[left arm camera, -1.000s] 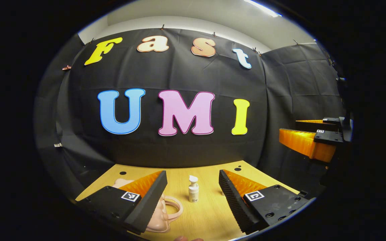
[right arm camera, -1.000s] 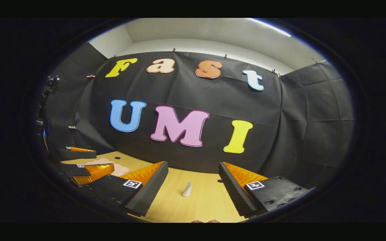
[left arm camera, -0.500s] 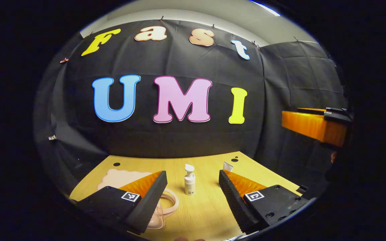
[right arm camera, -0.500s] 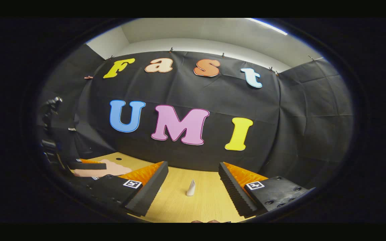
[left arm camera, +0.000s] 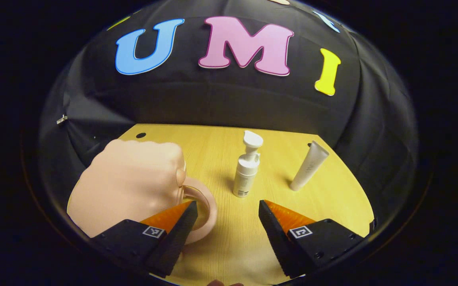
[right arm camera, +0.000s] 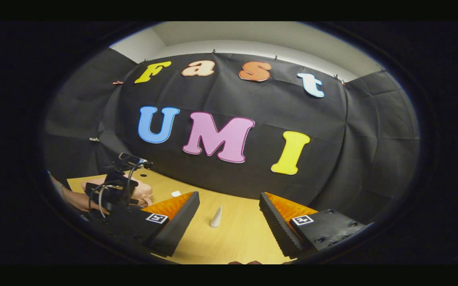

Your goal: First open the suitcase, pack the skin care products into it, and then close the suitcase.

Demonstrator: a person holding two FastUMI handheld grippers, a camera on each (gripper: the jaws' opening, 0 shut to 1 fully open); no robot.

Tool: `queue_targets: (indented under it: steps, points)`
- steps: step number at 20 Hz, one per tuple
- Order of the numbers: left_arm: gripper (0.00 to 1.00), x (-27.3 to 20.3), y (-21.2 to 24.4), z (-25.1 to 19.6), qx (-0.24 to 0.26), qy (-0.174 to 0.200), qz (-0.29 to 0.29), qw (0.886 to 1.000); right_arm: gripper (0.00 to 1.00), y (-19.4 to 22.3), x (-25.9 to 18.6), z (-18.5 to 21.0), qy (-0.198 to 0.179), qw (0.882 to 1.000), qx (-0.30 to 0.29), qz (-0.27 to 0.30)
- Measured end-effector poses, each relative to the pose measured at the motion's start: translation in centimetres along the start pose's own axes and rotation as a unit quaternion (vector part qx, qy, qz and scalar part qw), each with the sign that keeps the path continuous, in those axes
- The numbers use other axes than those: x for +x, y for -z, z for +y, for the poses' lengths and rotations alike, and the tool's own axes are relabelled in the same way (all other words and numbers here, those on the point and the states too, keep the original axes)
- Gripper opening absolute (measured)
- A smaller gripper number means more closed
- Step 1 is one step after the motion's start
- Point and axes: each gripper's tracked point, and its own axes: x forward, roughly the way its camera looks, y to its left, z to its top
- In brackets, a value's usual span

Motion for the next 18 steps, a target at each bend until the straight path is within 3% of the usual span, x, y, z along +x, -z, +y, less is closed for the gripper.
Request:
queue_targets:
  steps: [2, 3, 6, 7, 9, 10, 11, 14, 18]
  points:
    - [0.98, 2.4, 0.9, 0.9, -0.013, -0.024, 0.029, 0.999, 0.96, 1.0, 1.2, -1.2, -0.005, 1.000, 0.018, 0.008]
    - [0.98, 3.3, 1.2, 0.5, -0.017, -0.018, 0.040, 0.999, 0.96, 1.7, 1.8, -1.7, -0.010, 0.999, 0.027, 0.016]
    - [0.88, 4.8, 1.8, 0.8, -0.030, -0.025, 0.057, 0.998, 0.96, 3.0, 3.3, -3.4, -0.017, 0.999, 0.043, 0.028]
    - [0.76, 4.9, 2.6, 1.4, -0.029, -0.036, 0.075, 0.996, 0.96, 3.1, 3.6, -4.0, -0.018, 0.998, 0.048, 0.030]
    - [0.19, 5.4, 3.7, 2.5, -0.031, -0.046, 0.103, 0.993, 0.96, 3.4, 4.3, -5.1, -0.018, 0.998, 0.059, 0.031]
    - [0.20, 5.3, 3.3, 2.2, -0.029, -0.039, 0.102, 0.994, 0.97, 3.7, 4.5, -5.5, -0.018, 0.997, 0.065, 0.033]
    - [0.16, 4.9, 2.9, 2.2, -0.018, -0.037, 0.101, 0.994, 0.96, 3.9, 4.7, -5.7, -0.019, 0.997, 0.071, 0.036]
    - [0.12, 3.2, 0.3, 2.4, 0.030, -0.061, 0.094, 0.993, 0.96, 4.6, 5.0, -6.2, -0.021, 0.997, 0.069, 0.039]
    - [0.10, -2.6, -4.4, 3.3, 0.000, -0.014, 0.088, 0.996, 0.96, 4.8, 5.5, -5.7, -0.018, 0.996, 0.073, 0.040]
